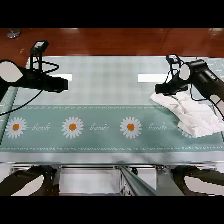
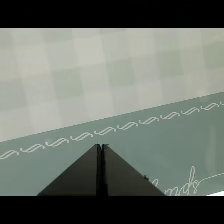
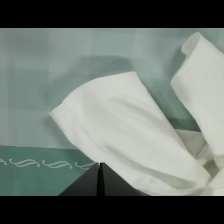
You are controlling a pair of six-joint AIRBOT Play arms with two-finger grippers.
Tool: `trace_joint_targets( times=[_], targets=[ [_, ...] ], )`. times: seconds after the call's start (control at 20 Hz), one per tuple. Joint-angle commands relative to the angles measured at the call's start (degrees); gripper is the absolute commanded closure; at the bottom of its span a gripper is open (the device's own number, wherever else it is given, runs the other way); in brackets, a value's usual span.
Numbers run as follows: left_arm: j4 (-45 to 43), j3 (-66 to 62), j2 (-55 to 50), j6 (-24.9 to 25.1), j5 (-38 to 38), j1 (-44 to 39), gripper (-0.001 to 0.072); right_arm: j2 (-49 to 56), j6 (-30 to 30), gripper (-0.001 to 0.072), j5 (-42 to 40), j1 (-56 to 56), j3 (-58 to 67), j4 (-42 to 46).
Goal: Fold the shirts.
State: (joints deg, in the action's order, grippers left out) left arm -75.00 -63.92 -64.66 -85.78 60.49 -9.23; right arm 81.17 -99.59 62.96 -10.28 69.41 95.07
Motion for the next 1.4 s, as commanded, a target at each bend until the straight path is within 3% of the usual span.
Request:
trace_joint_targets(
  times=[0.0, 0.25, 0.55, 0.6, 0.65, 0.7, 0.85, 1.0, 1.2, 1.35],
  targets=[
    [-0.02, 0.02, -0.04, 0.02, 0.0, 0.04, 0.0681, 0.02, 0.0, 0.069, 0.0, -0.07, -0.02, -0.02],
    [-0.02, 0.02, -0.04, 0.02, -0.15, 0.02, 0.0681, 0.02, -0.22, 0.0689, -0.46, -0.07, -0.02, -0.07],
    [-0.04, 0.04, -0.04, 0.02, -13.97, 0.04, 0.0671, 0.04, -0.24, 0.067, -5.35, -0.07, -0.02, 2.03],
    [-0.04, 0.04, -0.07, 0.02, -16.68, 0.04, 0.0482, 0.04, -1.2, 0.0413, -7.06, -0.04, 0.0, 4.09],
    [-0.09, 0.04, -0.2, 0.13, -18.93, 0.04, 0.008, 0.02, -2.29, 0.0087, -7.67, -0.07, 0.02, 6.95],
    [-0.11, 0.0, -0.46, 0.24, -20.94, 0.04, 0.0005, 0.02, -2.62, 0.0078, -6.25, 0.02, 0.72, 11.58],
    [-0.22, 0.0, -0.5, 0.24, -18.6, 0.07, 0.0006, -1.03, -4.26, 0.0079, 5.22, 3.98, 3.82, 20.52],
    [-1.97, 1.18, -0.33, 0.5, -6.93, 0.52, 0.0007, -4.81, -4.26, 0.0081, 12.07, 14.32, 0.07, 19.61],
    [2.64, 13.38, 2.82, 2.34, -3.87, -2.95, 0.0007, -8.9, -4.52, 0.0081, 7.61, 26.67, -14.97, 10.43],
    [3.5, 21.49, 3.32, -1.95, -9.4, -6.43, 0.0006, -7.87, -2.67, 0.0089, 2.23, 30.25, -21.86, 4.07]
  ],
)
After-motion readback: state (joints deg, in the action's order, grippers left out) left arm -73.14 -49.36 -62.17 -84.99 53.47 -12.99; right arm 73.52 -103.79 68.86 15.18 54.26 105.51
